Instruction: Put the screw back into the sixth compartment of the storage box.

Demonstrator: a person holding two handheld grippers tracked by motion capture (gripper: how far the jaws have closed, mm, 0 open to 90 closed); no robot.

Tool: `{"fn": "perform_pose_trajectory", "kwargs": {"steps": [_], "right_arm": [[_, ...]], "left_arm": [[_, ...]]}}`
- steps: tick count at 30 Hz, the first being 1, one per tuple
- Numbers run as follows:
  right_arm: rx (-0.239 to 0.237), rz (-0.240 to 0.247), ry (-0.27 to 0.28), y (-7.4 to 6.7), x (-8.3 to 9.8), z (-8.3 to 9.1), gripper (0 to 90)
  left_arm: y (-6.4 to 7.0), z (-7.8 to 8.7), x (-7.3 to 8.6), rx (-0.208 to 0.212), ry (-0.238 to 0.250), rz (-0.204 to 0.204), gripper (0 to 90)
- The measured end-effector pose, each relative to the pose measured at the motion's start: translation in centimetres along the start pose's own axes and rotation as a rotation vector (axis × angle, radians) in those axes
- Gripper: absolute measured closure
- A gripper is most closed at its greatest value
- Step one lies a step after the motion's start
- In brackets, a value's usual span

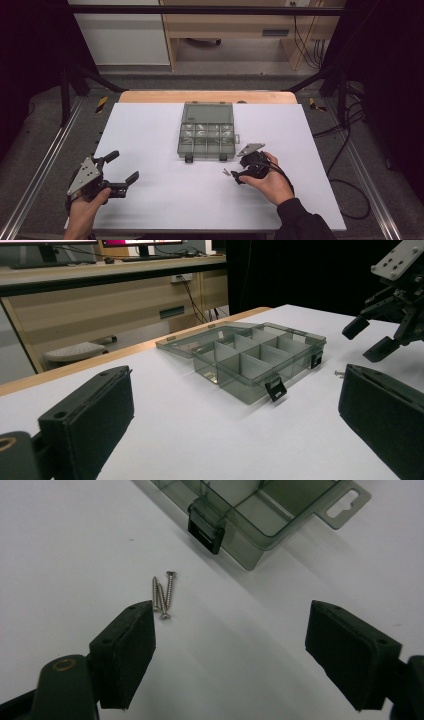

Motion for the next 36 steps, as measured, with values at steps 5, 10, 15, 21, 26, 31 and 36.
{"fn": "perform_pose_trajectory", "kwargs": {"steps": [5, 10, 15, 21, 26, 31, 36], "right_arm": [[-0.005, -0.003, -0.033, -0.5, -0.7, -0.5, 29.5], [-0.004, -0.012, -0.066, -1.3, -1.5, -0.8, 39.0], [-0.02, -0.001, -0.105, -1.9, -2.0, -1.5, 54.6], [-0.033, -0.033, -0.13, -2.1, -2.3, -2.1, 65.2], [-0.059, -0.049, -0.148, -2.1, -2.5, -2.7, 73.7], [-0.069, -0.049, -0.162, -2.3, -2.6, -3.0, 77.1], [-0.067, -0.057, -0.178, -2.2, -2.6, -3.5, 82.5]], "left_arm": [[0.0, 0.0, 0.0, 0.002, 0.001, -0.001, 1.5], [0.0, 0.0, 0.0, 0.003, 0.001, -0.002, 1.7], [0.0, 0.0, 0.0, 0.005, -0.001, -0.004, 1.8], [0.0, -0.1, 0.0, 0.008, -0.002, -0.005, 1.8], [0.0, -0.1, 0.0, 0.009, -0.003, -0.006, 1.8], [0.0, -0.1, 0.0, 0.01, -0.004, -0.007, 1.8], [0.0, -0.1, 0.0, 0.008, -0.004, -0.007, 1.9]]}}
Point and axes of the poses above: each handheld gripper's, and its own axes: z roughly backward along the jaws, x roughly out of its underside, y roughly to its right, the point moved 1 cm from there along -z, roughly forward along the jaws, and after that the axes turned 15 degrees about -z, right-handed, at the moved point
